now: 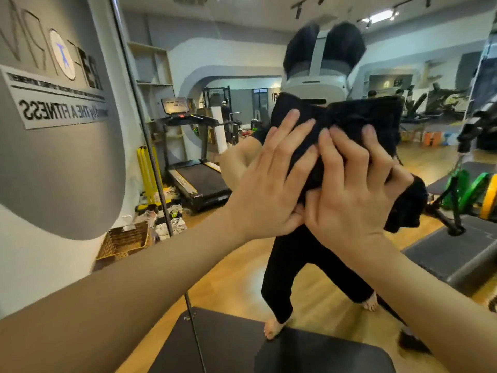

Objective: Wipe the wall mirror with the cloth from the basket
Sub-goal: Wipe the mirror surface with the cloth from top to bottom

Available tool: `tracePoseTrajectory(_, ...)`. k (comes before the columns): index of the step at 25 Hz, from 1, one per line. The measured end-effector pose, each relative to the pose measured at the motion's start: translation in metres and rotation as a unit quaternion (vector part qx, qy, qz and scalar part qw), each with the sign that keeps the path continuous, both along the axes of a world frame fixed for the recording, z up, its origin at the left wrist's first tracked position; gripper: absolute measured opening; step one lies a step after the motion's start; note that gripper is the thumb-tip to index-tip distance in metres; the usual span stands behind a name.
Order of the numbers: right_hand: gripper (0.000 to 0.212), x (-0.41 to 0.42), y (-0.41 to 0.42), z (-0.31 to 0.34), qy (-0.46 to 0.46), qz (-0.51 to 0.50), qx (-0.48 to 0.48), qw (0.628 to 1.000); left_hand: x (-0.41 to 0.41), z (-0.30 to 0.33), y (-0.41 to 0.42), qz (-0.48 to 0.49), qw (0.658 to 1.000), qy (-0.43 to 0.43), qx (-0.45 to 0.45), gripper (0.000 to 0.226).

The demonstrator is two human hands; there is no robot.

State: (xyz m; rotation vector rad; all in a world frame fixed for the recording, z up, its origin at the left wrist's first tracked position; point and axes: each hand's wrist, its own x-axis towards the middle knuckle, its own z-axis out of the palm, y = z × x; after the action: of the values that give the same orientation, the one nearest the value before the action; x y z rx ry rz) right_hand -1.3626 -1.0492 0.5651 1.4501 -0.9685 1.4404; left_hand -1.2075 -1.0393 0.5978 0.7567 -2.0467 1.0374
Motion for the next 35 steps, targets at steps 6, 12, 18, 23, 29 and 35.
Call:
tracePoseTrajectory(6,0.055,-0.003,0.001,-0.012,0.031,0.007,-0.021,0.999,-0.002,-0.031,-0.002,0.009,0.997,0.061,-0.048,0.072)
tracePoseTrajectory(12,0.057,0.002,0.005,-0.059,0.068,0.021,-0.003,0.997,0.009,-0.078,0.012,0.068,0.997,0.037,-0.026,0.079)
tracePoseTrajectory(18,0.06,-0.003,0.007,-0.059,0.091,0.026,0.016,0.995,0.001,-0.087,0.022,0.095,0.993,0.074,0.014,0.078)
tracePoseTrajectory(23,0.065,-0.016,0.014,-0.051,0.16,0.049,0.056,0.984,-0.01,-0.085,0.037,0.142,0.983,0.101,0.049,0.076)
tracePoseTrajectory(29,0.061,-0.047,0.016,-0.019,0.275,0.032,0.055,0.959,-0.022,-0.082,0.048,0.164,0.975,0.133,0.075,0.078)
tracePoseTrajectory(35,0.063,-0.025,0.01,-0.025,0.281,0.07,0.043,0.956,-0.003,-0.082,0.054,0.164,0.975,0.132,0.076,0.079)
